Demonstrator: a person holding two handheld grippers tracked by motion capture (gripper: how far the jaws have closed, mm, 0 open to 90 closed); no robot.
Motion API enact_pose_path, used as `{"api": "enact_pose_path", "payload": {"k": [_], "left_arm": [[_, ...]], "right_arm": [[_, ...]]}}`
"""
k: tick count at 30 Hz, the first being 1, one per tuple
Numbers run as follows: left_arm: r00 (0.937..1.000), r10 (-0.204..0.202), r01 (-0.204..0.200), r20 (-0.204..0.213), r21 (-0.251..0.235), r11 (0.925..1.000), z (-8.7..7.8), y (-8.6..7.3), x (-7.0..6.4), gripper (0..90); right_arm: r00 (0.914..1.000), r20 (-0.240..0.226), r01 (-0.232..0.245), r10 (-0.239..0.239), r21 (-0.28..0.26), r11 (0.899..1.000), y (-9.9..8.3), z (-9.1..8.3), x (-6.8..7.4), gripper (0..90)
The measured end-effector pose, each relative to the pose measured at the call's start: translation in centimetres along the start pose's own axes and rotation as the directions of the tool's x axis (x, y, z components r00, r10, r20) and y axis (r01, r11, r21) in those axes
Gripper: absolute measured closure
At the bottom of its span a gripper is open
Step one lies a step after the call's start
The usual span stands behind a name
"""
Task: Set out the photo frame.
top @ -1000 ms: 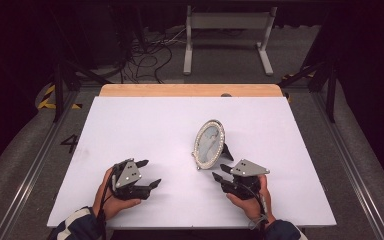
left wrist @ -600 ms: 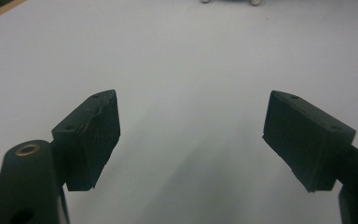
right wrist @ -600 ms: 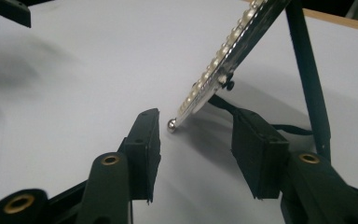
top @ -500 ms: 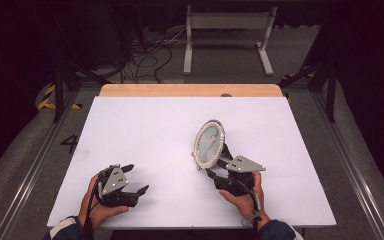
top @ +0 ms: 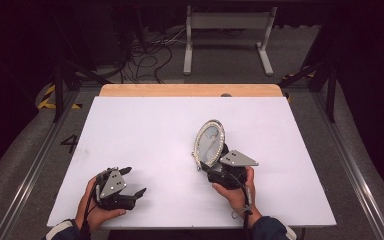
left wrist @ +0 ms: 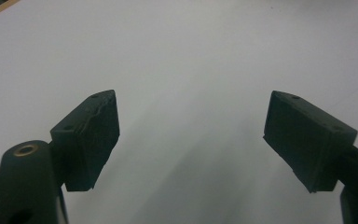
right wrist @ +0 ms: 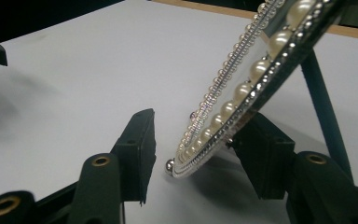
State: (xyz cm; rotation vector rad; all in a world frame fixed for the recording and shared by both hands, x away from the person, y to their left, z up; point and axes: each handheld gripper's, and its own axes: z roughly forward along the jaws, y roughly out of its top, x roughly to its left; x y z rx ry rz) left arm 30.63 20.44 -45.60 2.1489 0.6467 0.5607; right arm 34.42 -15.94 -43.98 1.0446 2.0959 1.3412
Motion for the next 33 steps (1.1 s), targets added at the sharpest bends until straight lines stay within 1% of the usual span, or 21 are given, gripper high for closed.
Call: {"api": "enact_pose_path", "payload": {"k": [2, 4, 5, 7, 9, 11, 13, 16, 18, 21, 24, 26, 29, 31, 32, 33], "left_arm": [[1.0, -0.005, 0.005, -0.006, 0.003, 1.0, -0.2, -0.2, 0.0, 18.6], [0.9999, -0.004, 0.004, -0.011, 0.008, 1.0, -0.3, -0.4, 0.0, 18.6], [0.9999, -0.01, 0.01, -0.012, 0.008, 0.9999, -0.4, -0.5, 0.0, 18.5], [0.9998, -0.012, 0.012, -0.017, 0.015, 0.9998, -0.5, -0.7, 0.0, 18.5], [0.9998, -0.011, 0.011, -0.018, 0.019, 0.9998, -0.6, -0.8, 0.1, 18.4], [0.9996, -0.019, 0.019, -0.022, 0.023, 0.9996, -0.6, -0.9, 0.1, 18.3], [0.9995, -0.023, 0.024, -0.022, 0.026, 0.9994, -0.6, -1.0, 0.1, 18.3], [0.9995, -0.02, 0.02, -0.023, 0.033, 0.9993, -0.6, -1.1, 0.2, 18.3], [0.9995, -0.025, 0.025, -0.018, 0.033, 0.9991, -0.6, -1.1, 0.2, 18.3], [0.9996, -0.025, 0.025, -0.017, 0.037, 0.999, -0.5, -1.1, 0.3, 18.3], [0.9993, -0.038, 0.039, -0.005, 0.034, 0.9987, -0.5, -1.2, 0.3, 18.3], [0.9991, -0.043, 0.043, -0.006, 0.033, 0.9985, -0.4, -1.2, 0.4, 18.3], [0.9989, -0.047, 0.047, -0.003, 0.036, 0.9982, -0.4, -1.2, 0.6, 18.3], [0.9989, -0.047, 0.047, -0.003, 0.038, 0.9982, -0.3, -1.2, 0.6, 18.3], [0.9991, -0.041, 0.041, 0.001, 0.038, 0.9984, -0.3, -1.1, 0.6, 18.3], [0.999, -0.045, 0.045, 0.003, 0.038, 0.9983, -0.2, -1.1, 0.5, 18.3]], "right_arm": [[1.0, 0.002, 0.004, -0.004, 0.004, 1.0, 0.1, 0.3, 0.0, 49.3], [1.0, -0.003, -0.003, 0.003, -0.001, 1.0, 0.2, 0.6, -0.2, 50.8], [1.0, 0.0, -0.001, 0.001, -0.001, 1.0, 0.2, 0.9, -0.3, 54.8], [1.0, -0.001, -0.001, 0.001, -0.003, 1.0, 0.2, 1.0, -0.4, 56.0], [1.0, 0.006, 0.001, -0.001, -0.004, 1.0, 0.3, 1.2, -0.5, 58.9], [1.0, 0.009, -0.002, 0.002, -0.004, 1.0, 0.2, 1.4, -0.6, 62.0], [0.9999, 0.005, -0.01, 0.01, -0.003, 1.0, 0.2, 1.5, -0.8, 62.9], [0.9999, -0.006, -0.01, 0.01, -0.004, 1.0, 0.3, 1.6, -0.9, 63.1], [0.9997, -0.022, 0.001, -0.001, 0.002, 1.0, 0.4, 1.6, -1.2, 63.2], [0.9996, -0.028, 0.007, -0.006, 0.007, 1.0, 0.4, 1.6, -1.2, 63.2], [0.9985, -0.056, -0.002, 0.003, 0.016, 1.0, 0.4, 1.5, -1.5, 63.3], [0.9964, -0.084, -0.013, 0.015, 0.02, 1.0, 0.4, 1.6, -1.9, 63.2], [0.9941, -0.109, 0.0, 0.002, 0.021, 1.0, 0.4, 1.5, -2.3, 63.6], [0.994, -0.11, 0.009, -0.006, 0.027, 1.0, 0.4, 1.5, -2.3, 64.5], [0.9935, -0.113, 0.012, -0.008, 0.031, 0.999, 0.4, 1.5, -2.4, 65.3], [0.9926, -0.121, 0.016, -0.012, 0.036, 0.999, 0.4, 1.5, -2.5, 66.7]]}}
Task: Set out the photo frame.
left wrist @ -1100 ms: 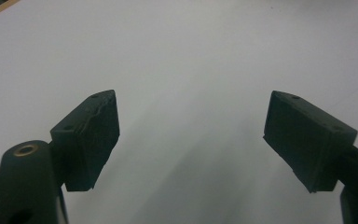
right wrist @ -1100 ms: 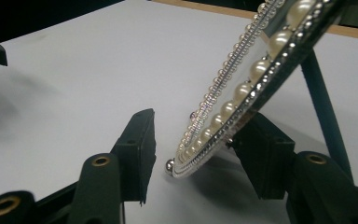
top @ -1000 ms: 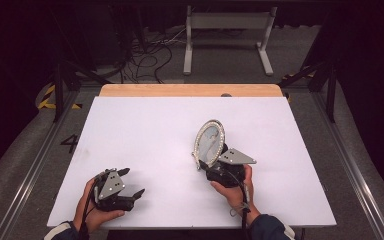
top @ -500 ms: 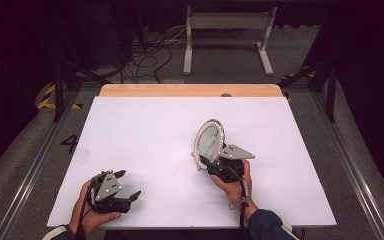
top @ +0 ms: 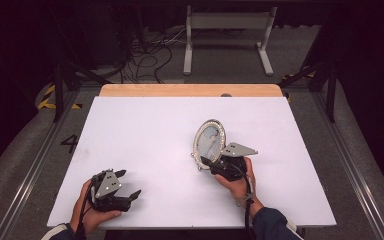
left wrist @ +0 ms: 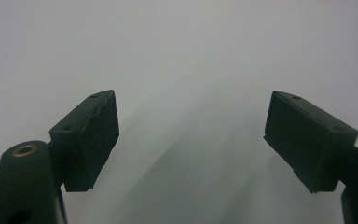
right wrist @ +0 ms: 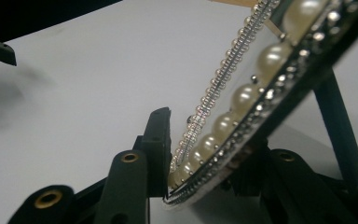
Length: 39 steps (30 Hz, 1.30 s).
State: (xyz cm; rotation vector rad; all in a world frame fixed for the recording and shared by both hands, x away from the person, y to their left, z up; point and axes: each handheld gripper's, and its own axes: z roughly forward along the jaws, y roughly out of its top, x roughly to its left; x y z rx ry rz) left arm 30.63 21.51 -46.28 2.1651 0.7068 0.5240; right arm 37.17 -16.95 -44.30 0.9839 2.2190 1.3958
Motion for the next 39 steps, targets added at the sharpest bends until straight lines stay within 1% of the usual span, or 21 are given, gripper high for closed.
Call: {"api": "enact_pose_path", "payload": {"k": [4, 10, 12, 13, 15, 16, 17, 19, 20, 21, 23, 26, 28, 33, 35, 36, 39], "left_arm": [[1.0, 0.008, -0.008, 0.005, 0.004, 1.0, 0.1, 0.1, 0.0, 18.3], [1.0, -0.002, 0.002, -0.006, 0.001, 1.0, 0.3, 0.2, 0.1, 18.8], [1.0, 0.004, -0.004, -0.002, 0.002, 1.0, 0.3, 0.2, 0.1, 18.7], [1.0, 0.002, -0.002, -0.002, 0.002, 1.0, 0.4, 0.2, 0.0, 18.7], [1.0, 0.008, -0.008, -0.003, 0.003, 1.0, 0.4, 0.3, 0.0, 18.7], [1.0, 0.008, -0.008, -0.005, 0.004, 1.0, 0.4, 0.3, -0.1, 18.9], [0.9999, 0.011, -0.011, -0.009, 0.004, 0.9999, 0.4, 0.3, 0.0, 19.1], [0.9998, 0.013, -0.013, -0.012, 0.003, 0.9999, 0.3, 0.3, 0.0, 19.9], [0.9999, 0.007, -0.007, -0.013, -0.002, 1.0, 0.3, 0.3, 0.0, 19.9], [0.9999, 0.004, -0.004, -0.015, -0.002, 1.0, 0.3, 0.3, 0.1, 20.1], [0.9999, 0.008, -0.008, -0.011, -0.001, 1.0, 0.3, 0.3, 0.1, 20.0], [0.9999, 0.01, -0.01, -0.008, 0.003, 0.9999, 0.5, 0.3, 0.0, 19.8], [0.9999, 0.008, -0.008, -0.006, 0.003, 1.0, 0.6, 0.3, 0.0, 19.7], [1.0, 0.007, -0.007, 0.0, -0.001, 1.0, 0.8, 0.5, 0.1, 19.5], [0.9999, 0.011, -0.011, 0.006, -0.003, 0.9999, 1.0, 0.7, 0.1, 19.4], [0.9998, 0.016, -0.016, 0.008, -0.004, 0.9999, 1.1, 0.9, 0.1, 19.4], [0.9996, 0.024, -0.024, 0.016, -0.007, 0.9997, 1.6, 1.3, 0.1, 19.1]], "right_arm": [[0.9996, -0.021, 0.019, -0.019, 0.01, 1.0, 0.1, -0.1, -0.3, 68.2], [0.9994, -0.03, 0.02, -0.019, 0.018, 1.0, 0.1, -0.2, -0.6, 69.9], [0.9998, -0.02, 0.004, -0.004, 0.008, 1.0, 0.0, -0.2, -0.4, 68.9], [0.9999, -0.01, 0.0, 0.0, 0.003, 1.0, 0.0, -0.1, -0.3, 66.3], [1.0, 0.006, -0.001, 0.001, 0.016, 1.0, -0.2, 0.2, -0.1, 62.3], [1.0, 0.007, -0.007, 0.007, 0.022, 1.0, -0.4, 0.3, 0.0, 61.9], [0.9999, 0.007, -0.012, 0.012, 0.031, 0.999, -0.6, 0.6, 0.2, 62.2], [0.9999, 0.01, -0.004, 0.004, 0.029, 1.0, -0.7, 0.8, 0.4, 64.4], [1.0, 0.009, -0.002, 0.002, 0.028, 1.0, -0.7, 0.9, 0.5, 65.5], [0.9998, 0.022, 0.001, -0.002, 0.026, 1.0, -0.8, 1.0, 0.7, 67.9], [0.9995, 0.028, -0.012, 0.012, 0.016, 1.0, -0.9, 1.1, 0.6, 71.3], [0.9995, 0.014, -0.029, 0.029, 0.016, 0.999, -1.0, 1.1, 0.4, 71.7], [0.9995, 0.018, -0.028, 0.027, 0.02, 0.999, -0.9, 1.2, 0.4, 72.0], [0.9994, -0.002, -0.035, 0.035, 0.032, 0.999, -0.8, 1.0, 0.2, 73.8], [0.9992, -0.017, -0.035, 0.036, 0.035, 0.999, -0.8, 1.0, 0.1, 75.1], [0.9986, -0.031, -0.042, 0.043, 0.039, 0.998, -0.8, 0.9, -0.1, 75.5], [0.9979, -0.055, -0.032, 0.034, 0.051, 0.998, -0.6, 1.0, -0.4, 76.0]]}}
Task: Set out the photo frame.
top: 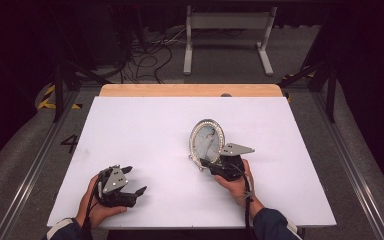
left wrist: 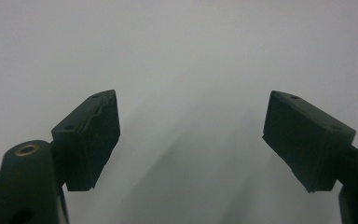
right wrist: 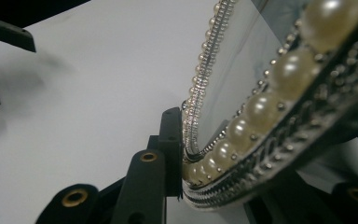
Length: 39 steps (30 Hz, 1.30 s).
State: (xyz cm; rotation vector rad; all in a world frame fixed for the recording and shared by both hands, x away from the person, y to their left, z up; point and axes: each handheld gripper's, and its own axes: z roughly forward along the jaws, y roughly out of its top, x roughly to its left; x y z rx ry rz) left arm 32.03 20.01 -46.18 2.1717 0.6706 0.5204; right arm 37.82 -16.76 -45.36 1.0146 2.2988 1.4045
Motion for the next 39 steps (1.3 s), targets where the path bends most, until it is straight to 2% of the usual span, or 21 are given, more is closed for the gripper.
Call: {"api": "enact_pose_path", "payload": {"k": [3, 8, 9, 11, 15, 16, 18, 22, 24, 26, 30, 32, 35, 39], "left_arm": [[0.9998, 0.016, -0.016, 0.008, -0.001, 0.9999, 0.9, 0.8, 0.3, 18.9], [0.9997, 0.008, -0.007, 0.023, -0.019, 0.9998, 1.8, 2.0, 1.0, 18.3], [0.9989, 0.001, 0.0, 0.048, -0.029, 0.9996, 2.3, 2.6, 1.4, 17.2], [0.9988, 0.006, -0.004, 0.049, -0.035, 0.9994, 2.6, 3.0, 1.6, 16.8], [0.9963, -0.004, 0.008, 0.085, -0.046, 0.9989, 4.3, 4.5, 1.9, 15.5], [0.9947, -0.005, 0.01, 0.102, -0.05, 0.9987, 4.8, 4.9, 2.0, 15.5], [0.9942, 0.0, 0.006, 0.108, -0.061, 0.9981, 5.5, 5.6, 2.0, 15.6], [0.9877, -0.028, 0.042, 0.154, -0.085, 0.9955, 7.1, 7.1, 2.3, 15.6], [0.9796, -0.033, 0.049, 0.198, -0.077, 0.9958, 7.9, 7.8, 2.4, 14.9], [0.9796, -0.024, 0.041, 0.199, -0.082, 0.9958, 8.8, 8.4, 2.3, 14.6], [0.9717, -0.007, 0.025, 0.236, -0.07, 0.9972, 10.4, 9.3, 2.1, 14.1], [0.967, -0.027, 0.046, 0.253, -0.069, 0.9966, 11.2, 9.7, 2.1, 13.7], [0.9641, -0.013, 0.035, 0.265, -0.081, 0.9961, 12.2, 10.2, 2.0, 13.8], [0.9589, -0.033, 0.062, 0.282, -0.092, 0.9938, 13.1, 10.8, 2.0, 13.5]], "right_arm": [[0.9996, -0.025, -0.01, 0.01, 0.008, 1.0, 0.1, 0.0, -0.3, 76.4], [0.9978, -0.062, -0.021, 0.022, 0.021, 1.0, 0.2, 0.0, -0.7, 77.3], [0.9962, -0.082, -0.026, 0.028, 0.028, 0.999, 0.2, 0.0, -0.9, 77.7], [0.9953, -0.092, -0.025, 0.028, 0.035, 0.999, 0.3, -0.1, -1.0, 77.8], [0.9943, -0.105, -0.013, 0.018, 0.049, 0.999, 0.3, -0.2, -1.2, 77.6], [0.9948, -0.102, -0.003, 0.008, 0.05, 0.999, 0.3, -0.3, -1.1, 77.1], [0.9959, -0.09, 0.006, -0.001, 0.053, 0.999, 0.3, -0.3, -1.0, 74.8], [0.9985, -0.054, 0.011, -0.009, 0.045, 0.999, 0.2, -0.7, -0.7, 65.1], [0.9991, -0.04, 0.014, -0.012, 0.035, 0.999, 0.1, -1.1, -0.7, 64.7], [0.9995, -0.026, 0.021, -0.021, 0.017, 1.0, 0.1, -1.7, -0.4, 64.7], [0.9997, -0.008, 0.023, -0.023, -0.013, 1.0, 0.0, -2.8, -0.2, 64.8], [0.9997, 0.005, 0.026, -0.025, -0.024, 0.999, -0.1, -3.3, -0.1, 65.4], [0.9992, 0.027, 0.032, -0.031, -0.044, 0.999, -0.2, -4.0, 0.0, 65.9], [0.9982, 0.051, 0.036, -0.033, -0.065, 0.997, -0.4, -4.7, 0.1, 67.3]]}}
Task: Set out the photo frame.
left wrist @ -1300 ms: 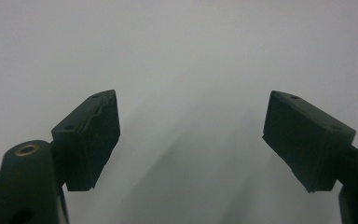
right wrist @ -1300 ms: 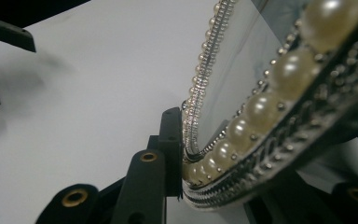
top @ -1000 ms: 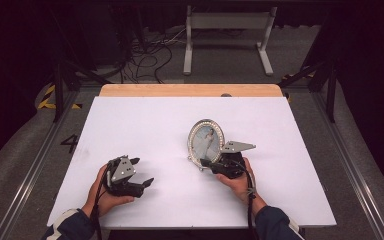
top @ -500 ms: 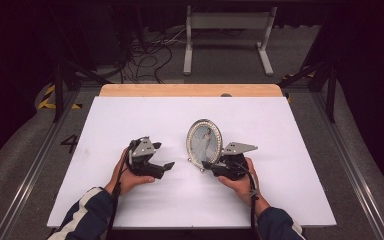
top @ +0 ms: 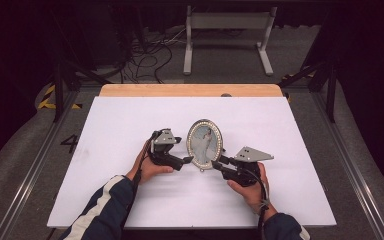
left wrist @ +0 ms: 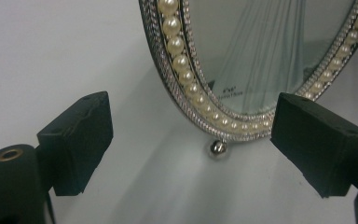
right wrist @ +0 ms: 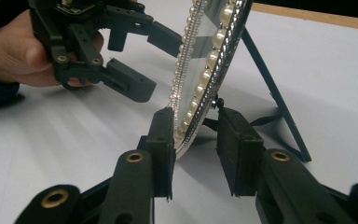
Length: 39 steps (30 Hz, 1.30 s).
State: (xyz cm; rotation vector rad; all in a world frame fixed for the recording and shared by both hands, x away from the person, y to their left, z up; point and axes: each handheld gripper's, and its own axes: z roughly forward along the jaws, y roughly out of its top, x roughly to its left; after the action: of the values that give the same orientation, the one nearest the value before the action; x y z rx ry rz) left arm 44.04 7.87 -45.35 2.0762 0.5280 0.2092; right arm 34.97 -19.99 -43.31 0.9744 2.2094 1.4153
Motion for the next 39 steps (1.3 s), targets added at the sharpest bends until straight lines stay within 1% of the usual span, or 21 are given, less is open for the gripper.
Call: {"api": "enact_pose_path", "payload": {"k": [2, 3, 6, 7, 8, 11, 12, 14, 16, 17, 18, 21, 22, 25, 29, 32, 34, 35, 37, 38, 39], "left_arm": [[0.9999, -0.009, 0.009, -0.011, -0.015, 0.9999, 0.3, 0.2, 0.2, 13.5], [0.9999, -0.017, 0.017, -0.004, -0.022, 0.9996, 0.5, 0.2, 0.4, 14.3], [0.9995, -0.016, 0.016, 0.027, -0.011, 0.9998, 1.0, 0.0, 0.4, 16.1], [0.9996, -0.009, 0.009, 0.025, -0.008, 0.9999, 1.1, 0.0, 0.4, 16.4], [0.9994, -0.008, 0.008, 0.035, -0.008, 0.9999, 1.2, 0.0, 0.3, 17.6], [0.9986, -0.003, 0.003, 0.052, -0.017, 0.9999, 1.3, 0.2, 0.1, 20.0], [0.998, -0.005, 0.006, 0.063, -0.009, 0.9999, 1.3, 0.3, 0.1, 20.3], [0.9957, -0.021, 0.022, 0.09, -0.015, 0.9996, 1.4, 0.5, 0.0, 20.5], [0.9931, -0.004, 0.006, 0.117, -0.017, 0.9998, 1.4, 0.6, -0.2, 26.2], [0.9942, 0.002, -0.001, 0.108, -0.008, 1.0, 1.4, 0.7, -0.4, 25.8], [0.9949, -0.006, 0.007, 0.101, -0.008, 0.9999, 1.4, 0.7, -0.4, 25.9], [0.9947, -0.028, 0.029, 0.099, -0.011, 0.9995, 1.1, 0.6, -0.1, 35.0], [0.9956, -0.021, 0.022, 0.092, -0.01, 0.9997, 0.9, 0.6, 0.0, 38.0], [0.9952, -0.034, 0.035, 0.092, -0.008, 0.9994, 0.5, 0.5, 0.1, 45.0], [0.9983, -0.006, 0.005, 0.058, 0.023, 0.9997, 0.3, 0.3, -0.2, 45.2], [0.9979, -0.019, 0.017, 0.062, 0.027, 0.9995, 0.1, 0.1, -0.3, 46.2], [0.9985, -0.008, 0.006, 0.055, 0.029, 0.9996, -0.2, 0.1, -0.4, 46.4], [0.9987, -0.011, 0.01, 0.05, 0.029, 0.9995, -0.2, 0.1, -0.6, 46.3], [0.9991, 0.008, -0.01, 0.041, 0.038, 0.9992, -0.4, 0.1, -0.9, 46.4], [0.999, 0.005, -0.007, 0.043, 0.041, 0.9991, -0.5, 0.1, -1.1, 46.4], [0.9989, 0.018, -0.02, 0.043, 0.047, 0.9987, -0.5, 0.1, -1.3, 46.4]], "right_arm": [[0.9999, 0.012, -0.005, 0.005, -0.009, 1.0, 0.0, -0.2, 0.1, 69.0], [0.9999, 0.012, -0.005, 0.005, -0.02, 1.0, 0.0, -0.3, 0.1, 69.3], [0.9997, 0.023, -0.004, 0.005, -0.041, 0.999, 0.1, -0.5, 0.3, 70.6], [0.9994, 0.034, -0.001, 0.002, -0.037, 0.999, 0.1, -0.4, 0.4, 72.8], [0.9992, 0.04, 0.001, 0.0, -0.04, 0.999, 0.1, -0.4, 0.4, 73.0], [0.9992, 0.04, -0.002, 0.004, -0.047, 0.999, 0.1, -0.4, 0.4, 73.1], [0.9991, 0.041, -0.003, 0.005, -0.046, 0.999, 0.1, -0.4, 0.4, 73.1], [0.9992, 0.04, -0.003, 0.005, -0.048, 0.999, 0.1, -0.4, 0.4, 73.5], [0.999, 0.045, -0.003, 0.005, -0.048, 0.999, 0.1, -0.5, 0.4, 74.3], [0.9989, 0.047, 0.001, 0.002, -0.045, 0.999, 0.1, -0.5, 0.4, 74.3], [0.9989, 0.047, -0.002, 0.004, -0.047, 0.999, 0.1, -0.5, 0.4, 74.3], [0.9988, 0.049, -0.003, 0.005, -0.047, 0.999, 0.0, -0.5, 0.4, 74.4], [0.9986, 0.052, -0.006, 0.009, -0.045, 0.999, 0.0, -0.5, 0.4, 74.2], [0.9982, 0.057, -0.013, 0.016, -0.045, 0.999, 0.0, -0.5, 0.2, 74.0], [0.9981, 0.057, -0.02, 0.022, -0.052, 0.998, 0.1, -0.3, 0.1, 74.1], [0.9977, 0.062, -0.022, 0.025, -0.056, 0.998, 0.2, -0.2, 0.0, 74.2], [0.9978, 0.05, -0.041, 0.043, -0.053, 0.998, 0.2, -0.2, -0.2, 74.0], [0.9976, 0.052, -0.043, 0.046, -0.053, 0.998, 0.2, -0.1, -0.3, 73.4], [0.997, 0.062, -0.043, 0.047, -0.054, 0.998, 0.2, 0.0, -0.3, 72.5], [0.9962, 0.072, -0.045, 0.049, -0.054, 0.997, 0.2, 0.0, -0.3, 72.1], [0.9956, 0.079, -0.047, 0.051, -0.055, 0.997, 0.2, 0.1, -0.4, 72.1]]}}
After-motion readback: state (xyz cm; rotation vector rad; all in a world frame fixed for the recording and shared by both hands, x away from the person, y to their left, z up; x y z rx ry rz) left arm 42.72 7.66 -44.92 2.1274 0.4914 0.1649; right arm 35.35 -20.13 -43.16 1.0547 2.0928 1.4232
